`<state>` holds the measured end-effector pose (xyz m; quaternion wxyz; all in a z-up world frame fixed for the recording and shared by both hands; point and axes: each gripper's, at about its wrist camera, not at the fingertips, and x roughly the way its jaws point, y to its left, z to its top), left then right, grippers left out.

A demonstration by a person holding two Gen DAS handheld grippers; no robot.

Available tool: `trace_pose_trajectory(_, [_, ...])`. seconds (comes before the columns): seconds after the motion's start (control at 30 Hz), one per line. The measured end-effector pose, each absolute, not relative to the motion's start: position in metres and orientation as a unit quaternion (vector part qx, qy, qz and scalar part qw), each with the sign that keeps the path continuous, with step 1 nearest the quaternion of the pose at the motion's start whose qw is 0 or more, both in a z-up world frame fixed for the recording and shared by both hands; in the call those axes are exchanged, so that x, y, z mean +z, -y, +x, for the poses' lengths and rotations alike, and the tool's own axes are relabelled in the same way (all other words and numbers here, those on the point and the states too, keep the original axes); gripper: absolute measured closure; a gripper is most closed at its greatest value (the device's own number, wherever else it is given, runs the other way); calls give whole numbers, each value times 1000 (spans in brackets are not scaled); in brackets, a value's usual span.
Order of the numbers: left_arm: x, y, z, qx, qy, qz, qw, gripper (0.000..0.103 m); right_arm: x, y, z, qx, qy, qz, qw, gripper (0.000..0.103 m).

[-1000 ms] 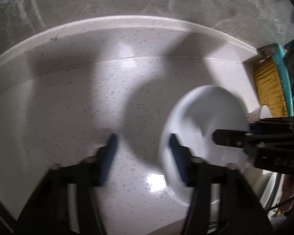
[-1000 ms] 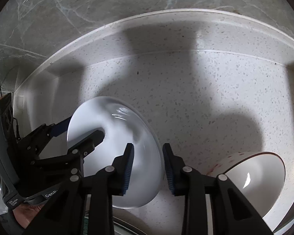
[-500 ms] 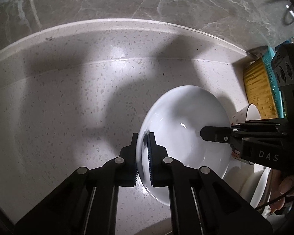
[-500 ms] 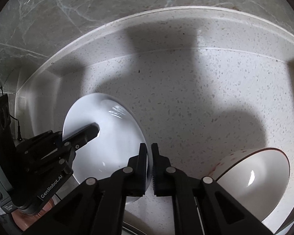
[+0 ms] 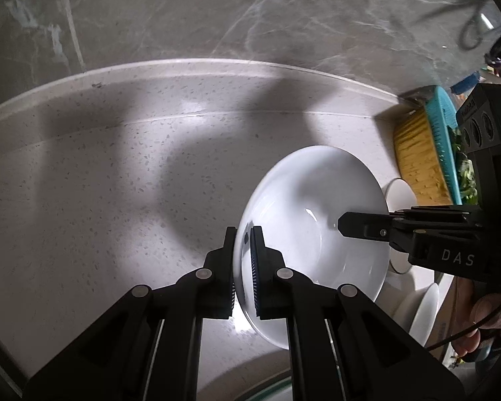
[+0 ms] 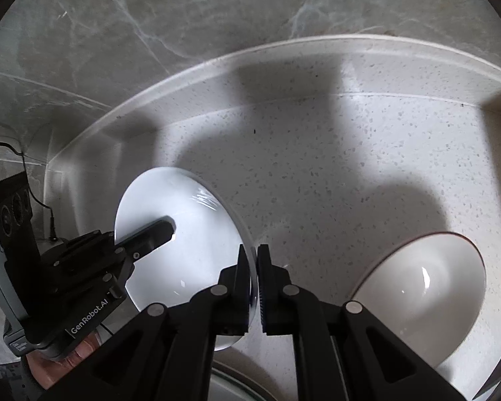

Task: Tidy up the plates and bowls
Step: 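Lift the second white bowl and lower it into the first white bowl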

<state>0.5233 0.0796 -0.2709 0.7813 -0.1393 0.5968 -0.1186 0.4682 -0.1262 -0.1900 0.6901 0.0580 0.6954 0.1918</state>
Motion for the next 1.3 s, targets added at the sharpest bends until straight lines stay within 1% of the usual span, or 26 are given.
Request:
trace_pose_trajectory(0.3, [-220, -38, 493, -142, -581, -117, 793, 97, -151, 165, 441, 188, -678, 86, 705, 96])
trace_pose_trajectory(0.53, [-180, 27, 452, -169, -567, -94, 800, 97, -121, 213, 395, 182, -662, 117, 718, 95])
trace_pose_trajectory(0.67, [-168, 67, 422, -183, -569, -85, 798, 97, -112, 244, 363, 179, -658, 132, 720, 95])
trace_pose_trajectory(0.87, [-169, 135, 381, -205, -578, -81, 785, 97, -108, 301, 316, 167, -654, 161, 720, 92])
trace_pose_trajectory(1.07, [-182, 198, 346, -222, -587, -66, 776, 97, -120, 362, 280, 144, -657, 185, 717, 92])
trace_pose_trajectory(1.3, [-219, 236, 320, -216, -616, -56, 756, 97, -150, 404, 257, 132, -673, 201, 700, 92])
